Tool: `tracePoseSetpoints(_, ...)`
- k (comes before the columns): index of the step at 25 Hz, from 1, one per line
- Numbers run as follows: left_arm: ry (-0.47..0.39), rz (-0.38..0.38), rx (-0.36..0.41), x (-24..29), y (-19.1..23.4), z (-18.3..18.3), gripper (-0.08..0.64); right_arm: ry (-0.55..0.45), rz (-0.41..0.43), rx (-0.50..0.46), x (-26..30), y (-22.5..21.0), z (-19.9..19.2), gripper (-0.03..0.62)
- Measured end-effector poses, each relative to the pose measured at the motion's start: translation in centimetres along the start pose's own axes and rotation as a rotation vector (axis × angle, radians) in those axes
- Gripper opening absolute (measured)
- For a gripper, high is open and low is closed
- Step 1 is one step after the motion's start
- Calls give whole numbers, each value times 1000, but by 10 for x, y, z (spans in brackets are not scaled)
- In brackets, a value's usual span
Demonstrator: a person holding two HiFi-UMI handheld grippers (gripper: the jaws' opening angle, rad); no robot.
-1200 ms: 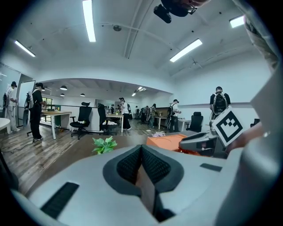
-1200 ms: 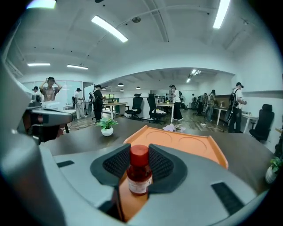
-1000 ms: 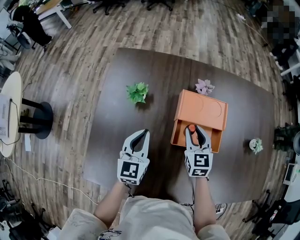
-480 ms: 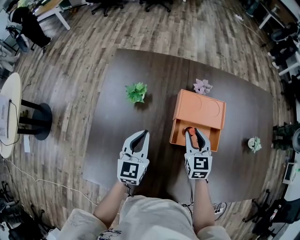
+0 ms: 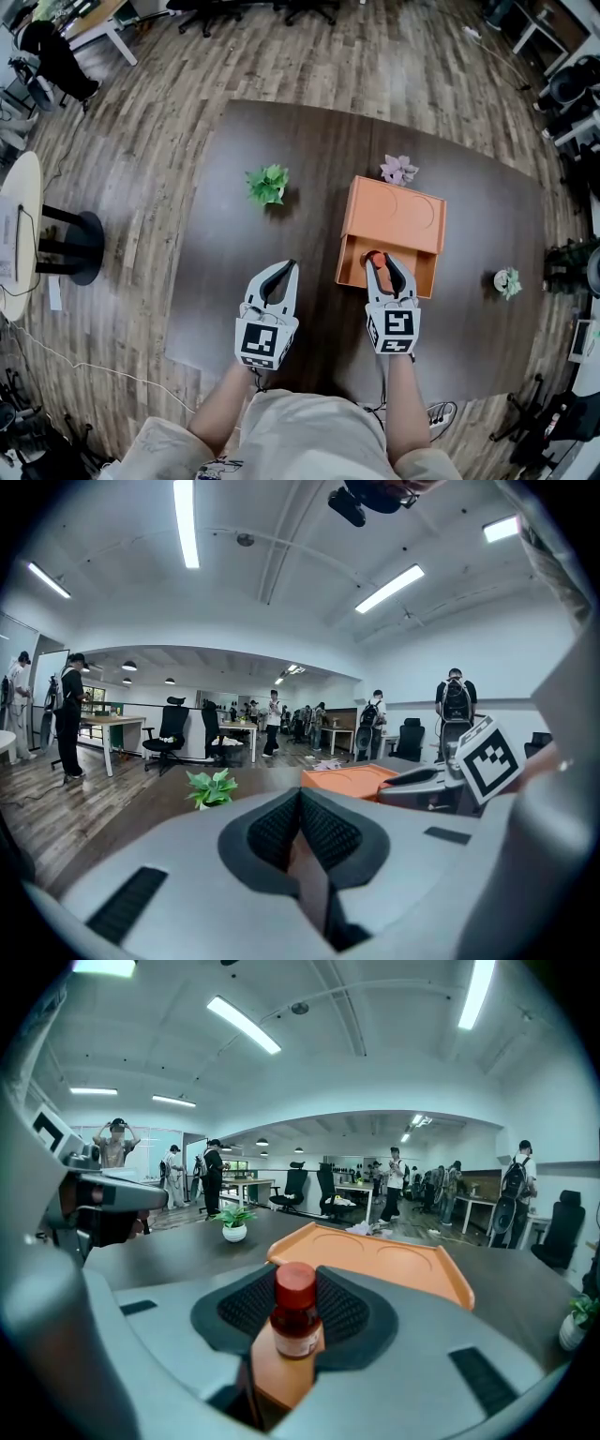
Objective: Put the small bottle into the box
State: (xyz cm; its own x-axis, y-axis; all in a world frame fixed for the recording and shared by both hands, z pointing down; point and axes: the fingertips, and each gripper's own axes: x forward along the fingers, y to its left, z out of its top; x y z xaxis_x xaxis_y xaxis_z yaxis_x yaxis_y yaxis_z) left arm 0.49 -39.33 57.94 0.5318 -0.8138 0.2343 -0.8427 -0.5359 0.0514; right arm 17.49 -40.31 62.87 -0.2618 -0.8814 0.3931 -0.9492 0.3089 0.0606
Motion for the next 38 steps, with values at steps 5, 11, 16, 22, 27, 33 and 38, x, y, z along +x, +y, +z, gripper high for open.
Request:
tracePoseSetpoints(5,-1,1,-8,-6,-2,1,3,-2,-3,6,1,0,-1,181)
tracePoseSetpoints(11,4,-33,6,-12,-17,-2,3,-42,-19,11,-12,-1,8,268)
tracePoseSetpoints(16,-19,-46,57,-25,-33,6,2,-73,-35,24,-41,0,10,268)
tracePoseSetpoints(22,-47,-59,96,-48,-58,14,2,-118,-74,47,-93,-4,5,268)
tracePoseSetpoints(27,-72,-33,111,-75,-73,16,3,-156,-118,79,-144,-8,-6,270)
tracePoseSetpoints(33,-107,3,108,-106,-87,27,3,-220,-173,155,-206,-17,-11,270)
tracePoseSetpoints(38,-141,14,119,-134,-99,37,2,-271,-224,137,-258,-21,0,268)
